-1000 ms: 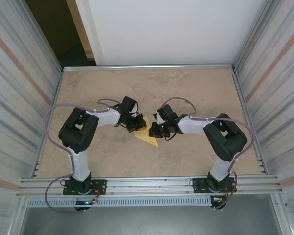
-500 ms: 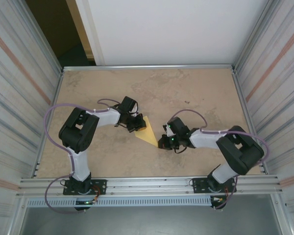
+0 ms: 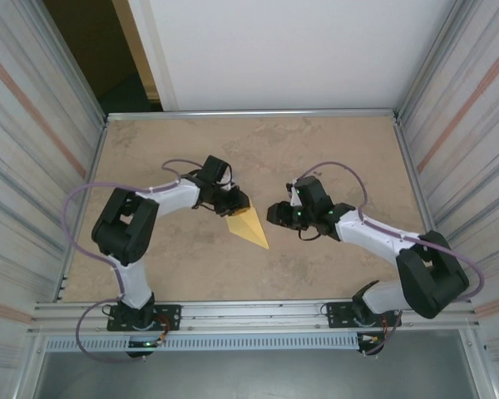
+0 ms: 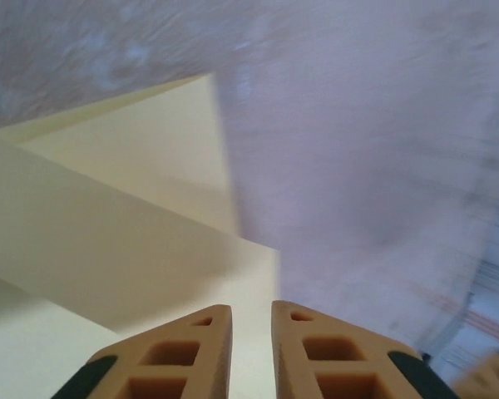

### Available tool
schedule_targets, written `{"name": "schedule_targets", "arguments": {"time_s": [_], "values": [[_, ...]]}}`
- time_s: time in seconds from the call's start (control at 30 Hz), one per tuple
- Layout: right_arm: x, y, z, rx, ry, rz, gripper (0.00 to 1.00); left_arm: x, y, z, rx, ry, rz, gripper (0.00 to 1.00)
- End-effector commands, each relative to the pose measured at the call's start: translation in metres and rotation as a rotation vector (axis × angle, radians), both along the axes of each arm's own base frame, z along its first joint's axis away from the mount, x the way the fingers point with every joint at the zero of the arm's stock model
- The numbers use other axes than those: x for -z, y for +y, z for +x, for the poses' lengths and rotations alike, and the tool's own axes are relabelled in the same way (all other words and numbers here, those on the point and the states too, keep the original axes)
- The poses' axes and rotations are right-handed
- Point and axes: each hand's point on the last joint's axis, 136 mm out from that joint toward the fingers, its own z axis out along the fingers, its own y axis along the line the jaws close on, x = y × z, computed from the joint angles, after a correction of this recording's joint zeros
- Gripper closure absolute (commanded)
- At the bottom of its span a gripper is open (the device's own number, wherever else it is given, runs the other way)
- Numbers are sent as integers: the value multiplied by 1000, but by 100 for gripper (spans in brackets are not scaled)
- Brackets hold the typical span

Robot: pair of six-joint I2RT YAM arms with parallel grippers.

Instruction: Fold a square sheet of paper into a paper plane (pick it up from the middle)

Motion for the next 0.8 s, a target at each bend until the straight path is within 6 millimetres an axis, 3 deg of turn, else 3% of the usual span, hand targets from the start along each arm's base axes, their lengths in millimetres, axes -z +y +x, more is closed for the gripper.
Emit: {"name": "schedule_targets", "arguments": {"time_s": [0.0, 0.17, 0.3, 0.57, 0.77], "values": [[4, 4, 18, 7, 5, -8, 55, -46, 13, 9, -51, -93, -95, 76], [13, 27, 31, -112, 35, 22, 55, -44, 52, 5, -158, -104, -108, 68], [25, 40, 41, -171, 63, 23, 60, -40, 70, -3, -205, -104, -118, 62], [54, 52, 53, -219, 113, 16, 64, -32, 80, -15, -232, -84, -115, 56], [60, 59, 53, -249, 123, 46, 68, -28, 79, -14, -232, -75, -122, 55]]}}
